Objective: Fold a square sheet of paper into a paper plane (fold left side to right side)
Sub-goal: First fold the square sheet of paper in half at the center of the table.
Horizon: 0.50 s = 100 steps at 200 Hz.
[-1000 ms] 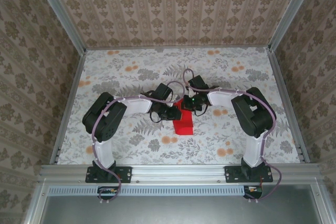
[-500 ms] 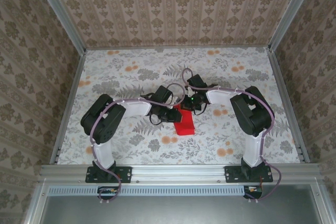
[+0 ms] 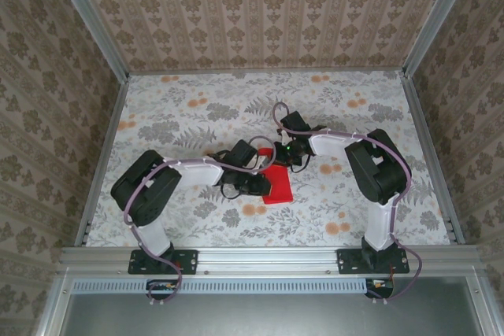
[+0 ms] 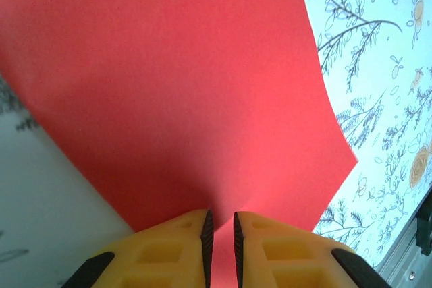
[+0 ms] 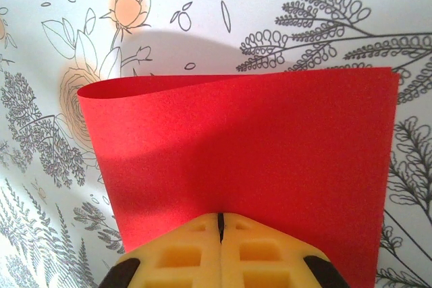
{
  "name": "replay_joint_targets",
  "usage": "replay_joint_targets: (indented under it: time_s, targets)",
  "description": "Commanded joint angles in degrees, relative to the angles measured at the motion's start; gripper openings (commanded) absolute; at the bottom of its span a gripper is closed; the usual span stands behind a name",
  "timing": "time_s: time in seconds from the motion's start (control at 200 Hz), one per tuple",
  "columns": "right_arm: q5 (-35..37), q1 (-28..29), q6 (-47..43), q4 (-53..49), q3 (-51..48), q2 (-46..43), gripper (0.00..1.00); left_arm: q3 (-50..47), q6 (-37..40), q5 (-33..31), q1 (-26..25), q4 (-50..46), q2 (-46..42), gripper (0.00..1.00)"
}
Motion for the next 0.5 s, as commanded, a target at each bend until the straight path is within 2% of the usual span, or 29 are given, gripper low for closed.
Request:
replay_joint_targets:
  time_s: [0.0, 0.495]
  targets:
    - [5.0, -0.6, -0.6, -4.2, -0.7, 3.2, 0.04, -2.6, -1.5, 0.9, -1.7, -5.7, -1.9, 0.19]
    - [5.0, -0.6, -0.6, -4.4, -1.0, 3.1, 0.04, -4.4, -1.2, 1.6, -3.2, -6.8, -8.0, 0.2]
